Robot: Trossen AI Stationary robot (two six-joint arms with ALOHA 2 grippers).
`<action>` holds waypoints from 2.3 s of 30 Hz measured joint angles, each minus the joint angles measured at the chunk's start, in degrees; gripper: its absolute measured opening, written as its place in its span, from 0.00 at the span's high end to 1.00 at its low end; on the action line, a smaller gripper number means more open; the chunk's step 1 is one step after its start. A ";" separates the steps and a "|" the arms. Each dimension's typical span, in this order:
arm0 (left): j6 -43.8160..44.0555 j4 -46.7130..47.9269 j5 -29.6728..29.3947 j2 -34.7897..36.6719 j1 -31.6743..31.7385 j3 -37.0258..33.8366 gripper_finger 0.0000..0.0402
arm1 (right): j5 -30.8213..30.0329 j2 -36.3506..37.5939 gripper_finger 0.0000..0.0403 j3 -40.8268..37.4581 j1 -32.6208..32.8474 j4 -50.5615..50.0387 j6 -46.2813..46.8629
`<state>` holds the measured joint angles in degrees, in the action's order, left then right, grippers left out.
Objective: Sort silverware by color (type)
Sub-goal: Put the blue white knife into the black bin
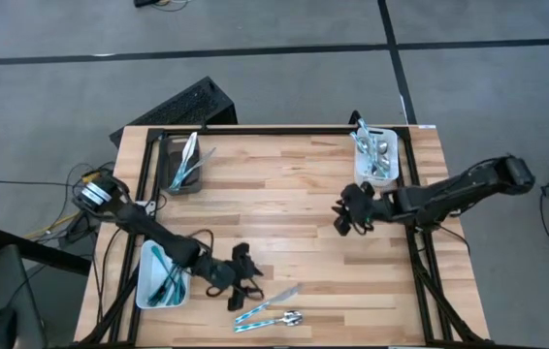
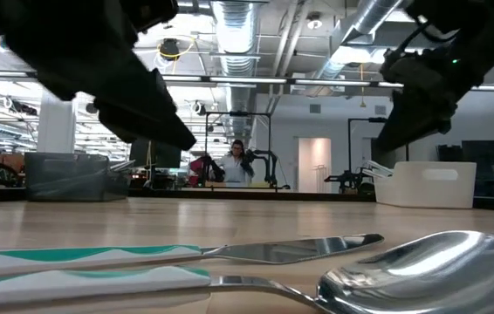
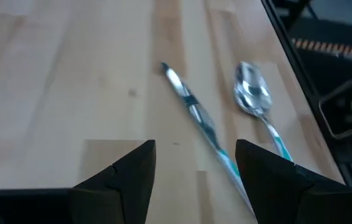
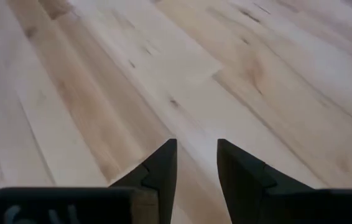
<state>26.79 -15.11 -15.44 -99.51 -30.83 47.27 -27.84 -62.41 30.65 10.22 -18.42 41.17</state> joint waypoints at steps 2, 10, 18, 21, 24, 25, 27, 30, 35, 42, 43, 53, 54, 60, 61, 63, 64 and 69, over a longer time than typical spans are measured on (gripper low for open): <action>-1.13 0.59 -1.18 -2.63 -1.41 2.22 0.48 | -3.03 -0.51 0.66 0.00 2.50 -0.16 1.84; 2.31 13.59 -7.71 -12.71 -4.42 13.93 0.48 | -10.64 -0.70 0.66 0.02 9.29 0.89 7.30; 4.35 14.06 -3.24 -12.64 -3.11 14.90 0.48 | -11.42 -0.70 0.66 0.02 12.14 0.62 7.43; 4.33 14.04 -1.39 -12.54 -2.39 14.94 0.48 | -11.61 -0.70 0.66 0.02 12.27 0.43 7.43; 4.17 14.11 0.20 -12.54 -1.57 14.94 0.48 | -12.53 -0.70 0.66 0.02 12.26 0.42 7.41; 3.77 14.11 0.23 -12.54 -1.40 14.94 0.48 | -12.71 -0.70 0.66 0.02 12.26 0.44 7.41; 3.19 14.16 0.14 -12.54 -1.31 14.94 0.48 | -12.77 -0.70 0.66 0.02 12.26 0.44 7.14; 3.13 14.33 -0.08 -12.54 -1.37 14.94 0.48 | -12.85 -0.70 0.66 0.02 12.10 0.45 7.03; 2.99 14.48 -0.46 -12.54 -1.39 14.94 0.48 | -13.04 -0.70 0.66 0.02 10.98 0.46 6.80; 2.67 11.23 -1.71 -12.54 -0.94 14.92 0.48 | -13.03 -0.70 0.66 0.02 11.44 0.59 7.48; 2.25 9.93 -1.75 -12.54 -0.93 14.92 0.48 | -13.04 -0.70 0.66 0.02 11.73 0.58 7.92; 5.96 12.38 -7.18 -13.00 -3.93 14.92 0.48 | -12.92 -0.70 0.66 0.02 14.79 1.08 8.77; 7.20 13.27 -8.05 -13.00 -4.66 14.92 0.48 | -12.89 -0.70 0.66 0.02 15.05 1.06 9.42; 11.05 14.49 -12.04 -13.00 -8.62 14.90 0.48 | -12.79 -0.70 0.66 0.02 16.31 1.03 10.03; 10.95 13.87 -12.35 -13.00 -9.11 14.90 0.48 | -12.66 -0.70 0.66 0.02 16.58 1.03 10.03; 10.70 12.86 -12.47 -13.00 -9.82 14.90 0.48 | -12.34 -0.70 0.66 0.02 17.17 1.03 10.17; 10.57 12.44 -12.51 -13.00 -10.00 14.90 0.48 | -12.24 -0.70 0.66 0.02 17.45 1.01 10.53; 10.69 11.16 -13.50 -15.21 -10.05 14.90 0.48 | -12.10 -0.70 0.66 0.02 19.45 0.92 12.74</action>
<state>37.48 -3.94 -28.94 -114.72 -40.88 62.17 -39.94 -63.11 30.68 29.67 -17.50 53.90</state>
